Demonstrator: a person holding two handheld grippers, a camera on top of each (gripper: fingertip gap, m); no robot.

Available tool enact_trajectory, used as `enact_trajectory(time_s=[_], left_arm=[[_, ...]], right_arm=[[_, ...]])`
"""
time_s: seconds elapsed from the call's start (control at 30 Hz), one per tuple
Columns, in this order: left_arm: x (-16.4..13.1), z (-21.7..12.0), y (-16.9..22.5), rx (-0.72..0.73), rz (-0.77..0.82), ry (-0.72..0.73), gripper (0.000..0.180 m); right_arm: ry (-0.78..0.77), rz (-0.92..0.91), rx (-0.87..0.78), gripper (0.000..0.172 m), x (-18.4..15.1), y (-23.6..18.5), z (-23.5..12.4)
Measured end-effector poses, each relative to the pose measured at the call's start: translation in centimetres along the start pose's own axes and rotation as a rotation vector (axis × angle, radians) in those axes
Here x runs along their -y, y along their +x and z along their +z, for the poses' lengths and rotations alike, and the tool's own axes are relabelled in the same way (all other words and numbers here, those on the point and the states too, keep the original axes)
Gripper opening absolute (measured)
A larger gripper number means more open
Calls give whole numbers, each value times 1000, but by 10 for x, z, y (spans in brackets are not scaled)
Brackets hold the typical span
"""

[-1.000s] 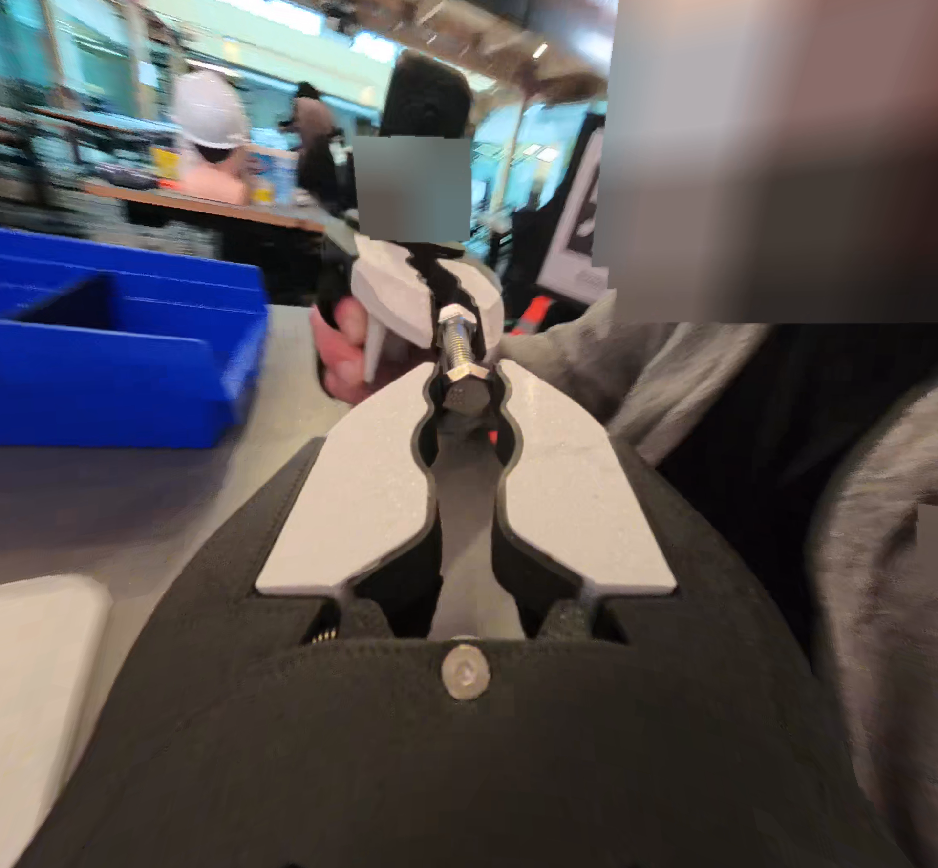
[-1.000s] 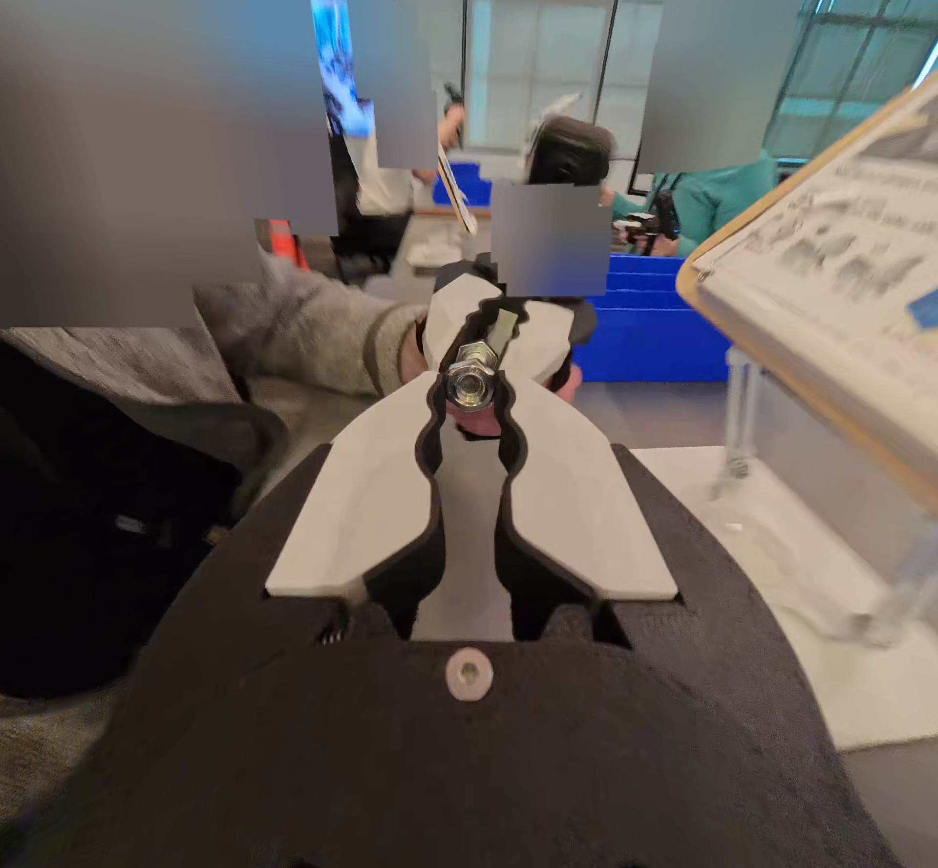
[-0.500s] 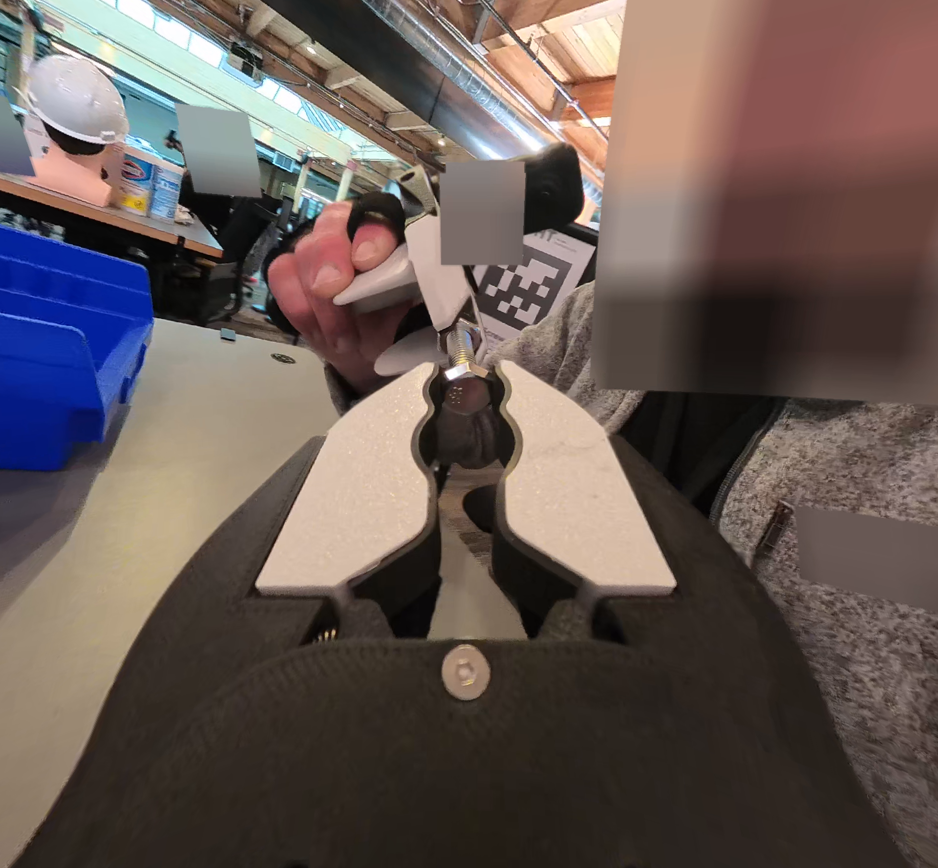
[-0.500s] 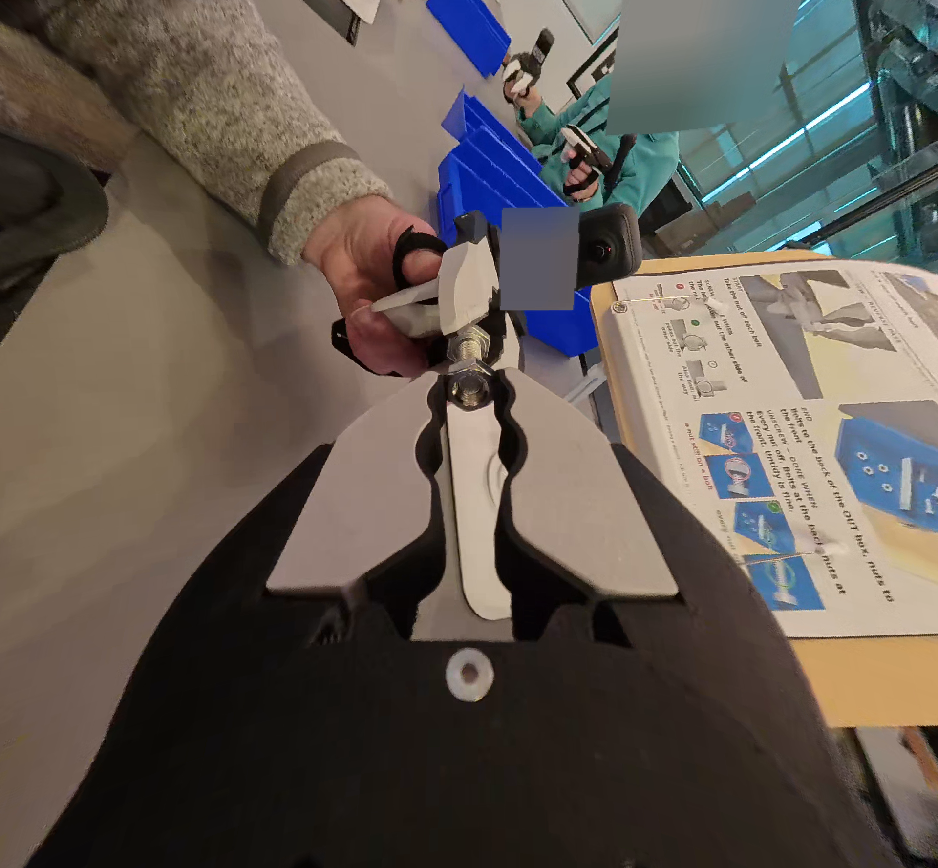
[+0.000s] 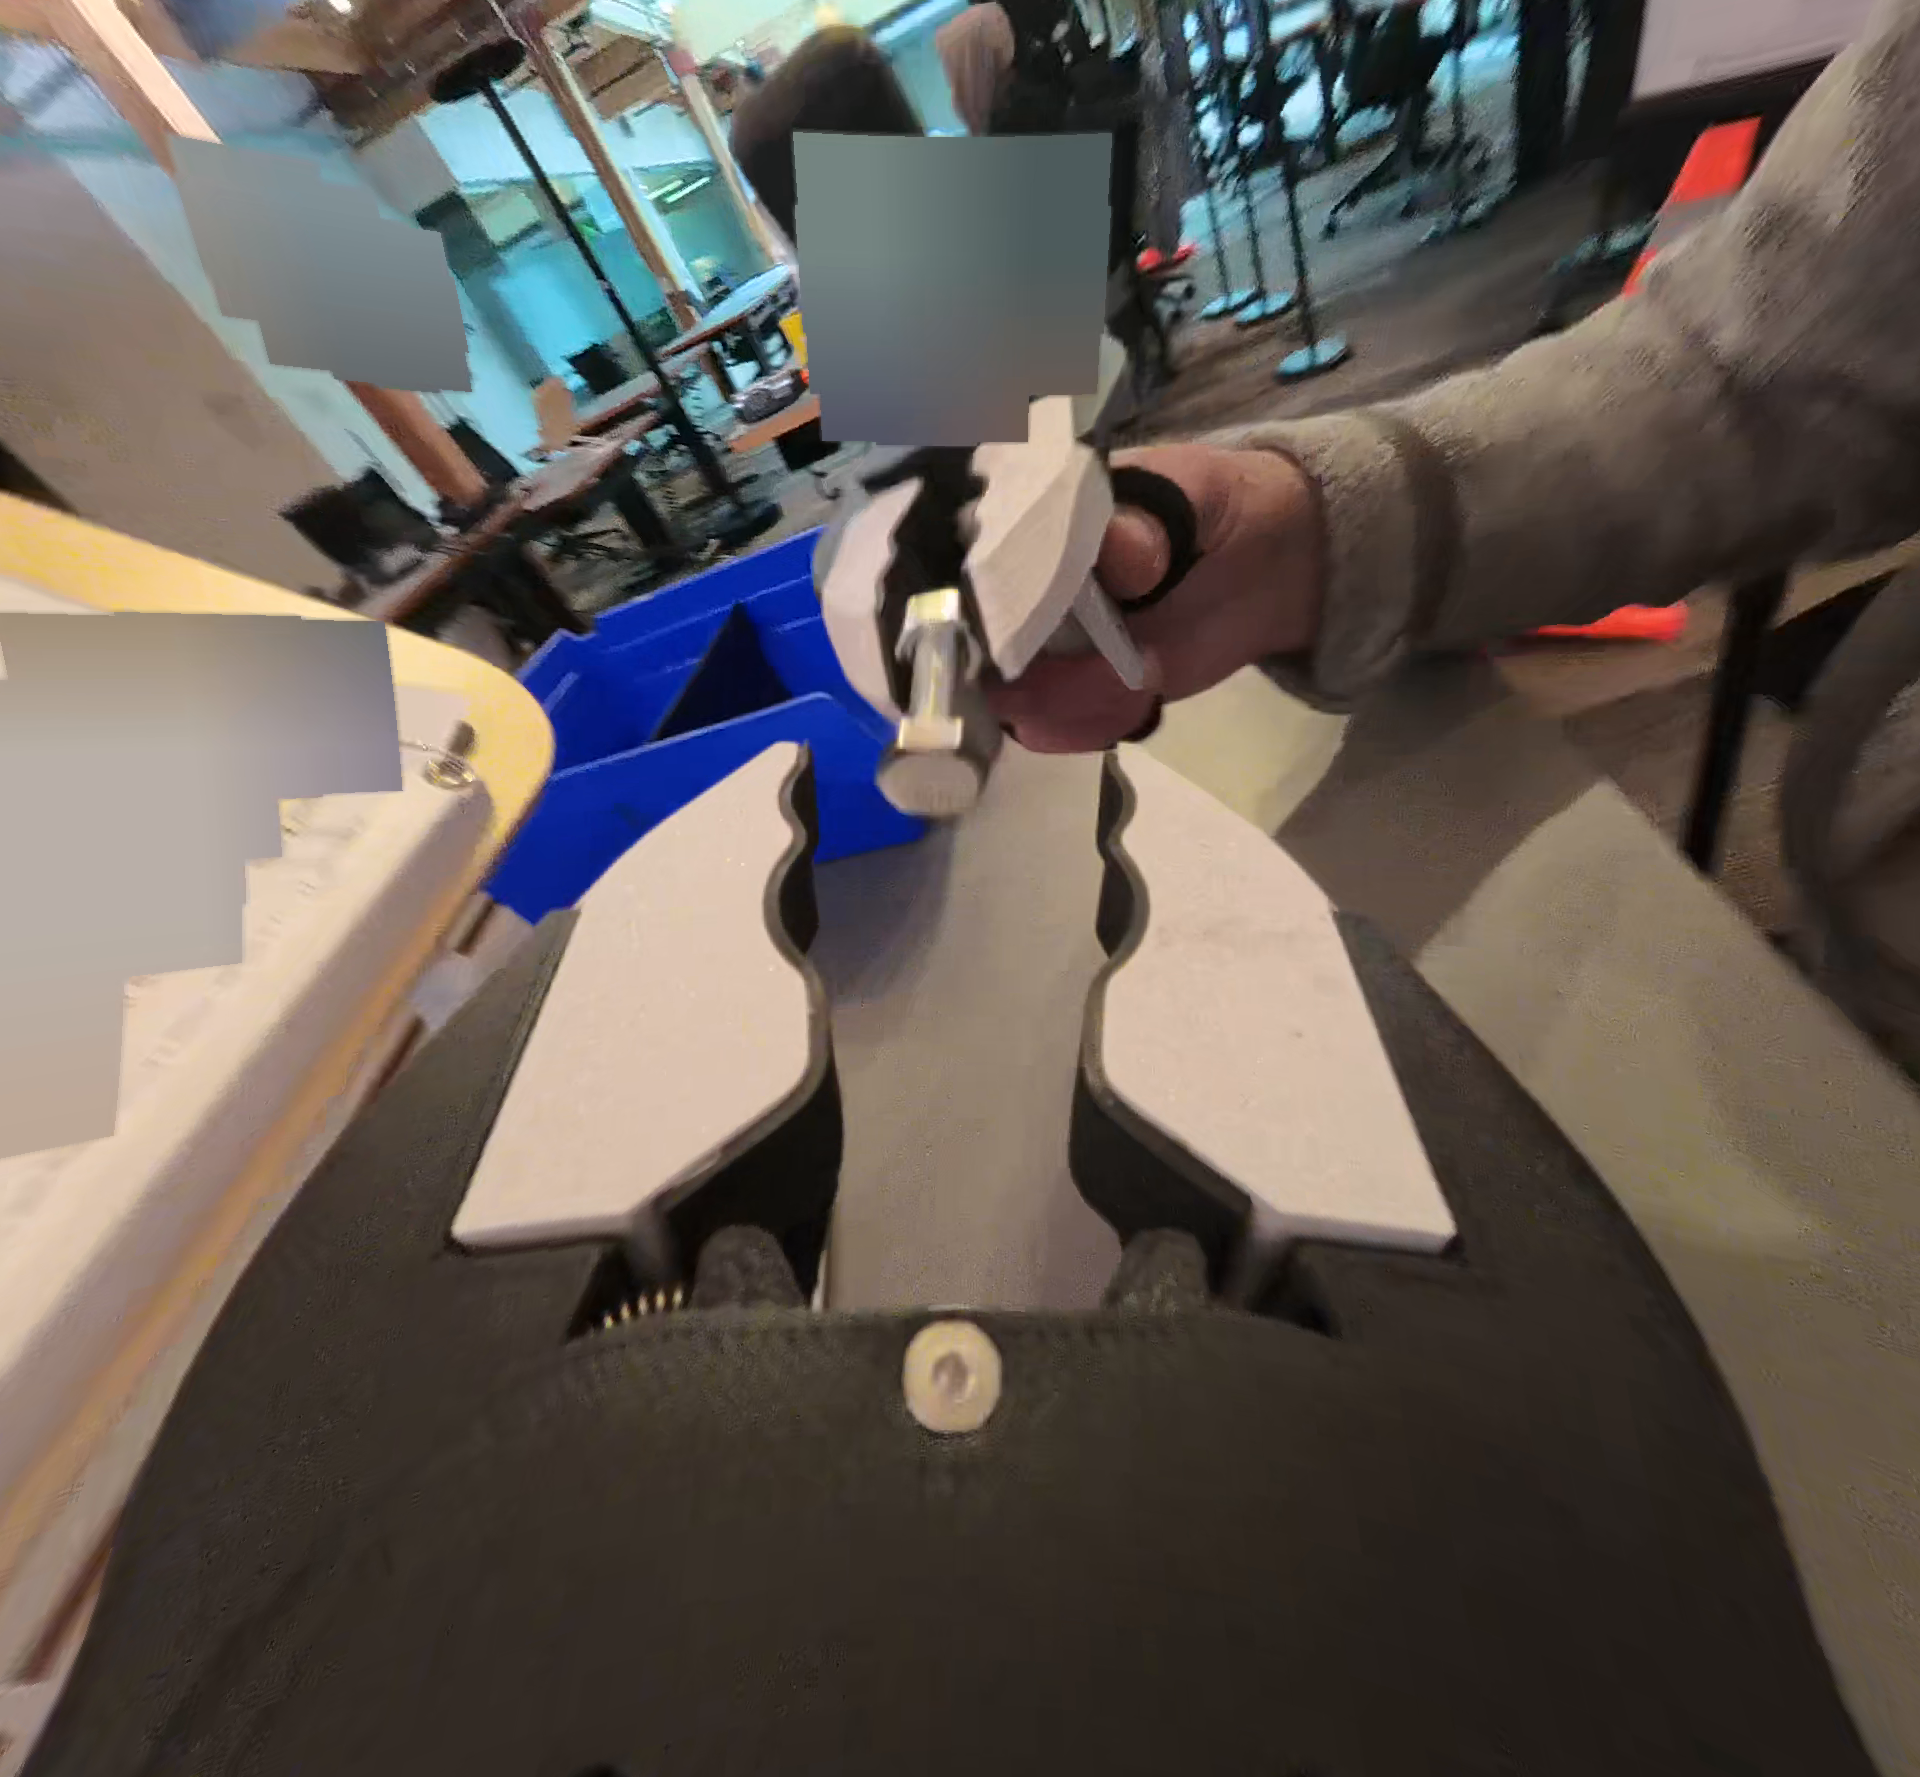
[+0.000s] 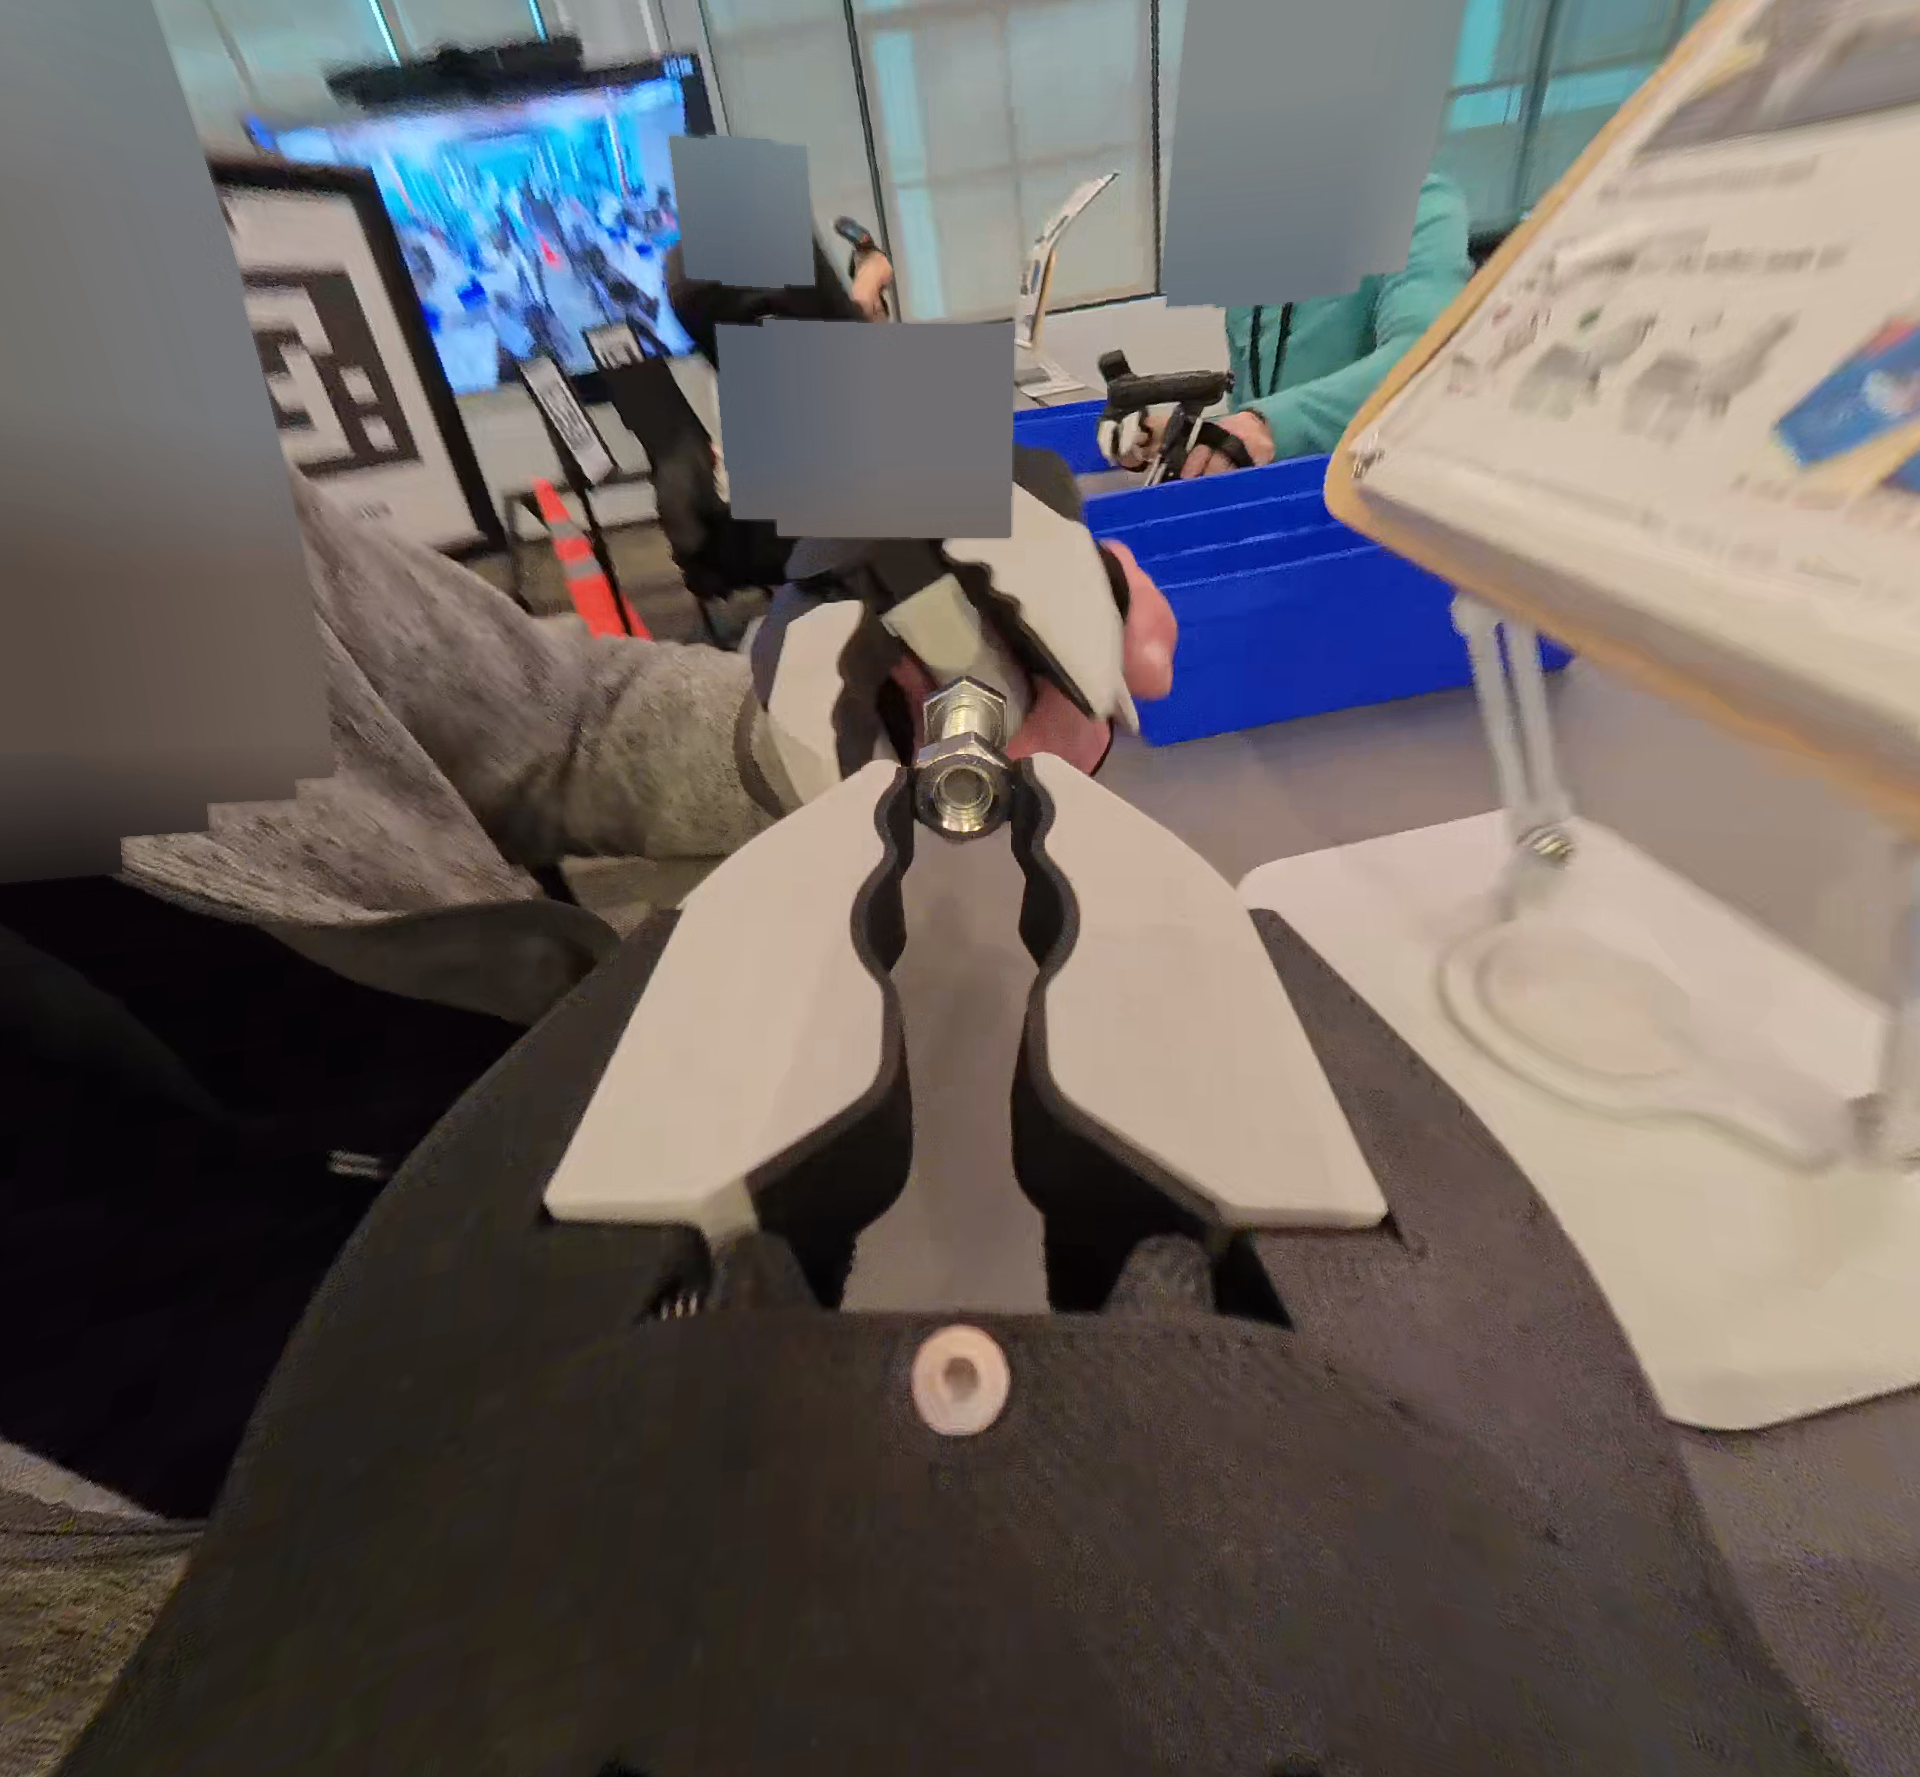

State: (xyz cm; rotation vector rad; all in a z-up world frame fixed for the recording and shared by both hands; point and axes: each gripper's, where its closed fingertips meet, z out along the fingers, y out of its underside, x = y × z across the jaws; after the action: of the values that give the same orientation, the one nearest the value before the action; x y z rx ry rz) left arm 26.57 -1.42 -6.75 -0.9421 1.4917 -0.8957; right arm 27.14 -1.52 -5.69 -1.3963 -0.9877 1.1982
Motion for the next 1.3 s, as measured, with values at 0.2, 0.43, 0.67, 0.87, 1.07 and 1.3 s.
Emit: enact_trajectory(time_s=[0.2, 0.43, 0.67, 0.87, 1.07, 1.3], left_arm=[[-8, 4, 1, 112, 247, -133, 40], [-10, 5, 5, 136, 336, -163, 19], [-5, 5, 10, 18, 70, -104, 18], [4, 1, 14, -224, -438, 64, 19], [14, -5, 18, -445, -759, 245, 18], [7, -5, 22, -570, -890, 304, 18]], right_arm=[[110, 266, 125, 18, -9, 0, 0], [145, 373, 177, 18, -14, -3, 2], [133, 306, 160, 18, -14, -5, 3], [-43, -117, -11, 18, -11, -8, 5], [-266, -611, -163, 18, -5, -14, 9], [-590, -1135, -328, 18, -13, -9, 8]])
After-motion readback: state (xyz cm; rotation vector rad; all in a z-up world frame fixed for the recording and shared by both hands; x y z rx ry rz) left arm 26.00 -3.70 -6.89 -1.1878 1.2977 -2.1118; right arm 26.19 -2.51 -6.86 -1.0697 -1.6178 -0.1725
